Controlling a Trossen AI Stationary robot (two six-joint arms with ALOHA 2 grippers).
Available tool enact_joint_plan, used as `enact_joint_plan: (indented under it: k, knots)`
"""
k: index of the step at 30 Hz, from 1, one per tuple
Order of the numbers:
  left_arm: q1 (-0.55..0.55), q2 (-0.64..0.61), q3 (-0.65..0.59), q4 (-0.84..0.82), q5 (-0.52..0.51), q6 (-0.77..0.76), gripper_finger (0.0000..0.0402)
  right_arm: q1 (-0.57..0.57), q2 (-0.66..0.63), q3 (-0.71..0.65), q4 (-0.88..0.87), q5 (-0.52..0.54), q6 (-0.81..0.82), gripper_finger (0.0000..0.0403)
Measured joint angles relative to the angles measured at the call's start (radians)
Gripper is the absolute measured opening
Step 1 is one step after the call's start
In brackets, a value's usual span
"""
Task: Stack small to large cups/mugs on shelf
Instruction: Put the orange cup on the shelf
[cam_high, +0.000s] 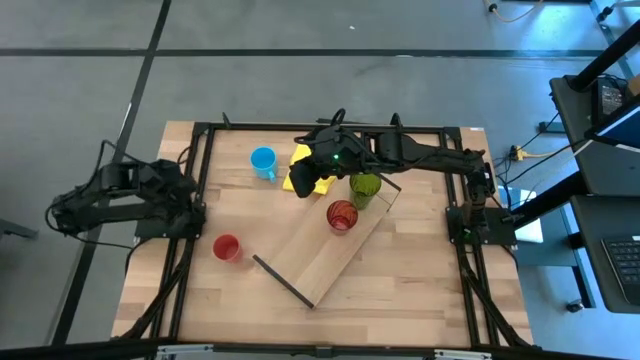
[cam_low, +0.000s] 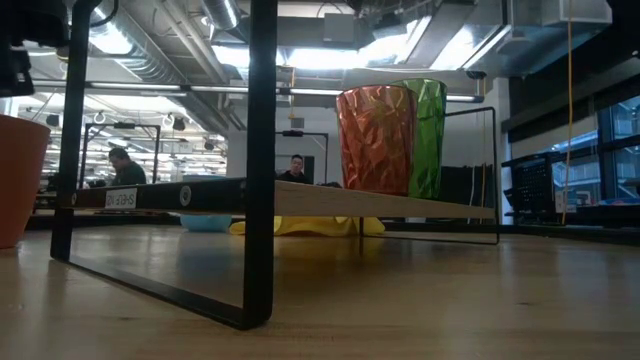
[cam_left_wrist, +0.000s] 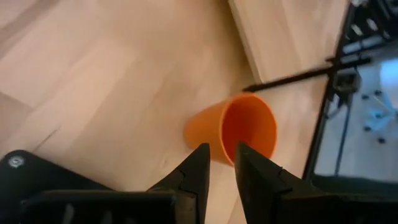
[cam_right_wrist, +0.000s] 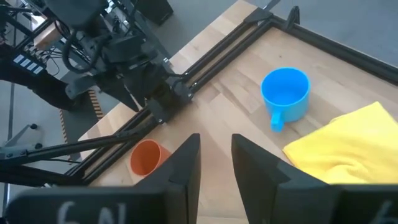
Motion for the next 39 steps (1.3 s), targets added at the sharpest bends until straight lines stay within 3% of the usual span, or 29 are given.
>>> enact_joint_plan:
  k: [7,11,16,21,32,39]
  knots:
    - [0.000,0.050,0.011,0.047,-0.035,-0.154,0.0069,-0.006,0.000,0.000,0.000,-0.002,0.004,0.0092]
    - [0.000,0.120,0.069,0.038,-0.060,-0.142,0.0069,-0.013,0.000,0.000,0.003,-0.011,0.014,0.0092]
    - [-0.001,0.243,0.161,-0.053,-0.101,-0.001,0.0069,-0.021,0.000,0.000,0.002,-0.011,0.018,0.0092]
    - [-0.018,0.358,0.164,-0.177,-0.180,0.179,0.0069,-0.025,0.000,0.000,-0.002,-0.016,0.011,0.0092]
    - [-0.128,0.486,0.160,-0.019,-0.142,0.228,0.0070,-0.025,0.000,0.000,-0.009,-0.020,0.003,0.0092]
    - [-0.221,0.512,0.090,0.061,-0.124,0.170,0.0104,-0.031,0.000,0.000,-0.021,-0.069,0.023,0.0113]
